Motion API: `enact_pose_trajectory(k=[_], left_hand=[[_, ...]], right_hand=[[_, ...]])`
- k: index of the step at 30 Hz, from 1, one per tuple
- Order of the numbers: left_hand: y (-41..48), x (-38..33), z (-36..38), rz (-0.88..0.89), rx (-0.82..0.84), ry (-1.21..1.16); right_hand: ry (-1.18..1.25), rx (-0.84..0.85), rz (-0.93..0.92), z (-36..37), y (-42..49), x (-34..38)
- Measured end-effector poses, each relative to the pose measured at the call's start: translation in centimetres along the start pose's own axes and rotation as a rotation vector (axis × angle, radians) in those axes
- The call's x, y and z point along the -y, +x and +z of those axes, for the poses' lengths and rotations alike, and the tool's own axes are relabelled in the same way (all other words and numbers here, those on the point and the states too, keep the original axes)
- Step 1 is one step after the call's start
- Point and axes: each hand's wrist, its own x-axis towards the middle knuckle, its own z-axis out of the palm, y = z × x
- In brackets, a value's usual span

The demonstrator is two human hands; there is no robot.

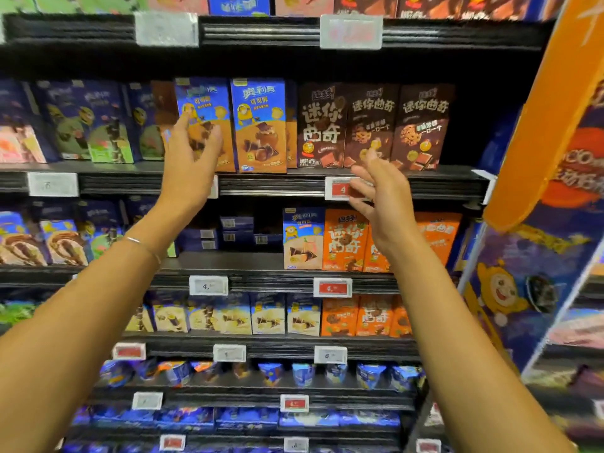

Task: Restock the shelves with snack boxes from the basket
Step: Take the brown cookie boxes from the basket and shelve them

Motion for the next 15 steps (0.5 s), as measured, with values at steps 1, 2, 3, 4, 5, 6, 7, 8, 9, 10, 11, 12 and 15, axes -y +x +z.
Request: enact_pose_trajectory(k=[1, 2, 3, 4, 5, 6, 7, 8, 9, 10, 11, 12, 15], left_hand=[[0.1, -0.1, -0.3, -0.006, 0.012, 0.009], [0.2, -0.2, -0.8, -0.025, 0.025, 0.019], [0.3, -0.3, -1.1, -0.035, 0.033, 0.039], [0.4, -0.3, -1.5, -0.028, 0.043, 0.061], [0.4, -0.3, -1.9, -0.034, 0.046, 0.088], [0.6, -0.2, -2.2, -0.043, 0.042, 0.112], [0.8, -0.2, -2.5, -0.059, 0.045, 0.101], [1.0, 0.1, -2.8, -0.076, 0.051, 0.084], [1.2, 0.2, -3.0, -0.107, 0.058, 0.074], [1.3, 0.3, -3.1, -0.14, 0.064, 0.062], [1.5, 0.4, -3.2, -0.174, 0.068, 0.05], [1.6, 0.5, -3.3, -0.205, 0.069, 0.056], [1.8, 0.7, -2.9, -0.291, 0.044, 0.041]], right_hand=[[-0.002, 0.0, 0.012, 0.5, -0.4, 0.1], [-0.003, 0.0, 0.017, 1.1, -0.7, 0.3], [-0.005, 0.007, 0.019, 1.8, -0.9, 0.5], [-0.018, 0.018, 0.018, 2.5, -1.0, 0.8], [-0.038, 0.027, 0.014, 3.4, -1.0, 1.1], [-0.062, 0.03, 0.008, 4.3, -0.9, 1.3], [-0.092, 0.037, 0.003, 5.2, -0.7, 1.5], [-0.128, 0.055, -0.003, 6.1, -0.5, 1.6], [-0.16, 0.09, -0.006, 7.0, -0.3, 1.7], [-0.185, 0.13, -0.005, 7.8, 0.0, 1.7], [-0.203, 0.171, 0.002, 8.6, 0.3, 1.5], [-0.215, 0.2, 0.009, 9.3, 0.6, 1.4], [-0.214, 0.215, 0.027, 10.5, 1.8, 0.8]])
